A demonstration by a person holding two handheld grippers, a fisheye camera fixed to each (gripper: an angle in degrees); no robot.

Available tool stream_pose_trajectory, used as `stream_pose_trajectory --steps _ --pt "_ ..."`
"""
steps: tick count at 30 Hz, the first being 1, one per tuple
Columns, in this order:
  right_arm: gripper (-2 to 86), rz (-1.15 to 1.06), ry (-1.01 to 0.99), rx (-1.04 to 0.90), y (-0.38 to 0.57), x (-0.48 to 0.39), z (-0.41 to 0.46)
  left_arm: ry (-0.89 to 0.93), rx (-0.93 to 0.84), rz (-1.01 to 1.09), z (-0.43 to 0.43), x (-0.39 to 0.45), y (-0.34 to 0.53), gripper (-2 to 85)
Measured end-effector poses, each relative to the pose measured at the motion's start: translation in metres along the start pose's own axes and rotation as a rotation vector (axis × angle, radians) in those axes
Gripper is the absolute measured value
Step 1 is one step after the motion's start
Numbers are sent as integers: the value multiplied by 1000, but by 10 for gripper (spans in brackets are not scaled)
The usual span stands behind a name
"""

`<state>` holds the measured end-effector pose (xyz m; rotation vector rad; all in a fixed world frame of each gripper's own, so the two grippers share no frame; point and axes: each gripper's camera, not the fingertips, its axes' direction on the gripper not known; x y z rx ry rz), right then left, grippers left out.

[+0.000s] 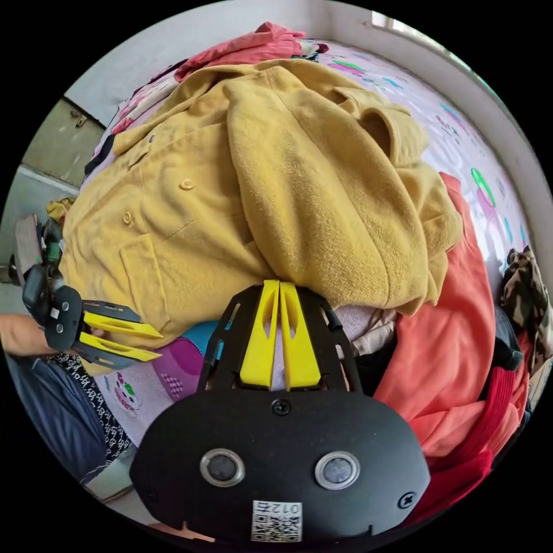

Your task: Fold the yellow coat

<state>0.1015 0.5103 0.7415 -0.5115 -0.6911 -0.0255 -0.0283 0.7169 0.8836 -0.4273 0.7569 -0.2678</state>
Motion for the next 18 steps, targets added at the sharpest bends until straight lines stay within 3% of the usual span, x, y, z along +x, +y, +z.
stream_pose_trajectory --steps 4,10,15,18 --pt "-1 50 56 47 23 -14 -30 129 49 55 -41 11 31 10" --pt "-1 79 -101 252 68 -113 -70 -89 38 5 -114 4 152 3" --pt "-1 44 -51 154 78 -212 -7 -218 -96 -128 -121 -2 245 2" --pt "-1 93 17 114 94 -221 21 -173 -61 -204 -120 -6 269 1"
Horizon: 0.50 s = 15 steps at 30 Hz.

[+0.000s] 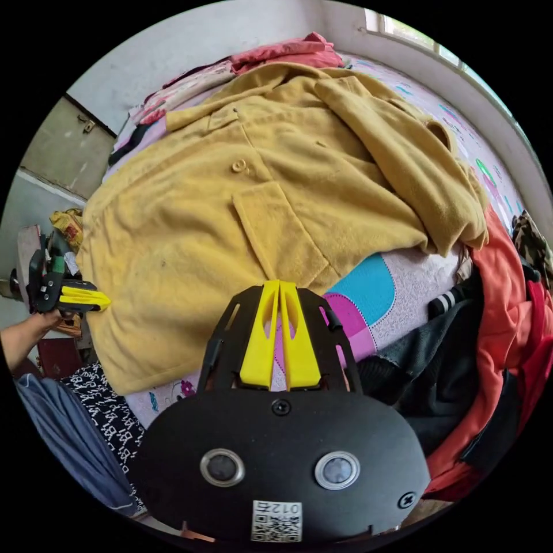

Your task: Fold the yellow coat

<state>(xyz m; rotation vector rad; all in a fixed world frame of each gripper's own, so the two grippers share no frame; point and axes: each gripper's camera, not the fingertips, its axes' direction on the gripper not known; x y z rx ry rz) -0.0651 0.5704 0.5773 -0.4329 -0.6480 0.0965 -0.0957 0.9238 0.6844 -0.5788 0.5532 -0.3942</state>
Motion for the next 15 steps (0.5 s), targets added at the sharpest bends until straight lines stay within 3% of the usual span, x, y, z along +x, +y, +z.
stream_pose_trajectory --steps 4,7,11,15 --pt "-1 124 55 17 6 -5 -19 8 -29 -25 -9 11 -3 1" --pt "-1 46 29 110 18 -50 -59 -122 68 89 -52 35 2 1" --pt "0 -34 -185 200 44 -149 -84 -243 147 95 -100 9 11 1" --pt "0 -69 -189 168 47 -264 -44 -223 151 106 -122 -49 5 1"
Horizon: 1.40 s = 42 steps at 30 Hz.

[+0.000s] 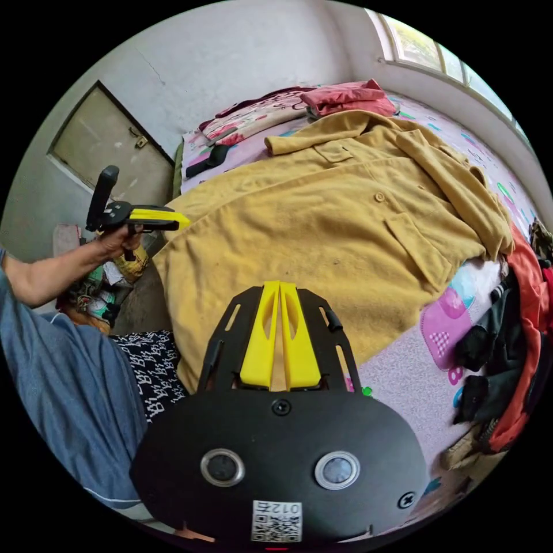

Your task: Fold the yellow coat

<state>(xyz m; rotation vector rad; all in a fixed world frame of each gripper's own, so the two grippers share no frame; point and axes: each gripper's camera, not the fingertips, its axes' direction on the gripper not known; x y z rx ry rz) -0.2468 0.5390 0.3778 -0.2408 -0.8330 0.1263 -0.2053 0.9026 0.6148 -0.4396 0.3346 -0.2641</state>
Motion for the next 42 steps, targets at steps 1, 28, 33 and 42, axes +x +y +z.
stream_pose_trajectory --steps 1,28,33,42 --pt "0 -2 8 -15 -2 -12 10 19 -11 7 2 -8 -1 1" --pt "4 256 233 -325 -73 -82 153 99 -317 313 -12 4 -61 3" --pt "5 235 216 -299 -79 -81 165 139 -360 409 -24 0 -84 3" --pt "3 532 147 -274 -91 -56 182 380 -392 395 -54 -44 -124 7"
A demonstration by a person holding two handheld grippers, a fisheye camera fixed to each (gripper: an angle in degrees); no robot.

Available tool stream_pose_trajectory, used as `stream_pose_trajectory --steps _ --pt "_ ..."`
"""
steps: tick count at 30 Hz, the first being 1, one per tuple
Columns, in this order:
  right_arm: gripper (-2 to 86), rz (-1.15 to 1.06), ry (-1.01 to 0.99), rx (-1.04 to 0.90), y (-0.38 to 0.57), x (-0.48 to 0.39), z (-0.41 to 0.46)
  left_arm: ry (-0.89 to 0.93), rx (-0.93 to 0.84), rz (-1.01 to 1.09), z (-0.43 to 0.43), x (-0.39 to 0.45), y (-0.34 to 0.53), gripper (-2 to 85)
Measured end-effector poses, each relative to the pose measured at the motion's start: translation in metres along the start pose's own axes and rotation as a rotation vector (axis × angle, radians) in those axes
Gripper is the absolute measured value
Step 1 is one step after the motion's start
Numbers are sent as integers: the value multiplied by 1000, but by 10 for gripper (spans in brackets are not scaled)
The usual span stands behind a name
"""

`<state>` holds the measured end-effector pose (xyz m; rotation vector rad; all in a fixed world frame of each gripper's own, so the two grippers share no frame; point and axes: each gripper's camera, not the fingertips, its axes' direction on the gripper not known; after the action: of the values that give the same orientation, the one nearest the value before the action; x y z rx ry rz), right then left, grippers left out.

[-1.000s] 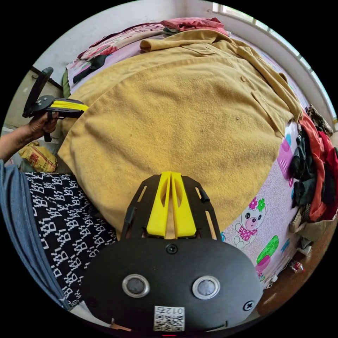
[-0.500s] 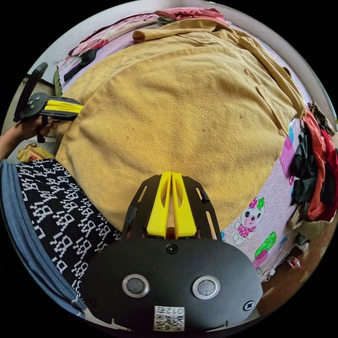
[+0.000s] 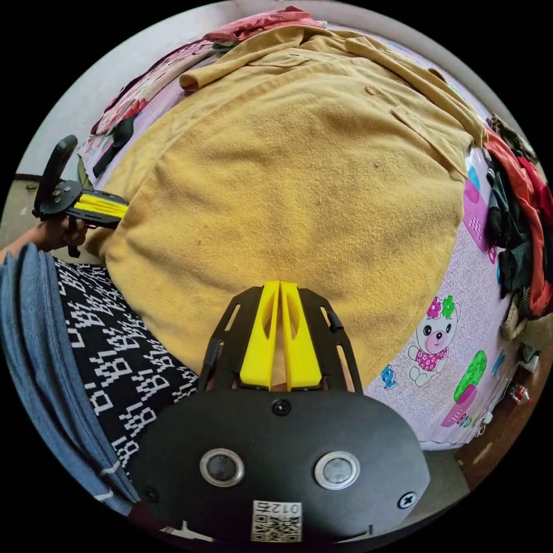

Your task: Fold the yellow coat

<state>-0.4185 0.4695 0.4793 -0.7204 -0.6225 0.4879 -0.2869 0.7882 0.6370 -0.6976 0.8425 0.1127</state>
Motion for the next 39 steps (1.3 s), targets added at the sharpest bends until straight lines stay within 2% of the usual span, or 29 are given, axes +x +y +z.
stream_pose_trajectory --steps 1,2,4,6,8,10,12,18,20,22,27,32,36,39 --pt "2 10 -5 -9 -3 0 1 18 40 5 -13 -2 -1 8" --pt "2 17 -10 -27 -8 0 4 49 156 -6 -45 -13 -3 11" --pt "1 13 -14 -60 -17 -1 8 30 340 -136 -95 -46 -7 18" --pt "1 -8 -14 -109 -29 -5 14 155 554 -368 -144 -112 -12 41" --pt "0 -34 -14 -142 -37 -8 19 287 647 -502 -161 -157 -17 67" --pt "0 -46 -22 -170 -43 -9 24 378 675 -605 -164 -189 -25 83" --pt "0 -52 -38 -194 -48 -10 30 373 673 -732 -160 -215 -32 89" --pt "1 -26 -86 -242 -51 -9 41 473 707 -845 -147 -245 -54 68" --pt "2 -66 -98 -225 -59 -16 28 494 714 -843 -147 -250 -62 47" --pt "5 -143 -71 -125 -79 -26 -6 457 725 -834 -161 -247 -67 28" --pt "43 -454 215 284 -206 -51 -112 296 788 -594 -255 -214 -82 8" --pt "76 -640 373 386 -347 -61 -151 152 787 -450 -326 -194 -101 4" --pt "74 -696 319 359 -448 -56 -173 52 771 -320 -367 -174 -119 3" --pt "72 -758 256 344 -488 -60 -193 24 775 -234 -378 -148 -124 2"
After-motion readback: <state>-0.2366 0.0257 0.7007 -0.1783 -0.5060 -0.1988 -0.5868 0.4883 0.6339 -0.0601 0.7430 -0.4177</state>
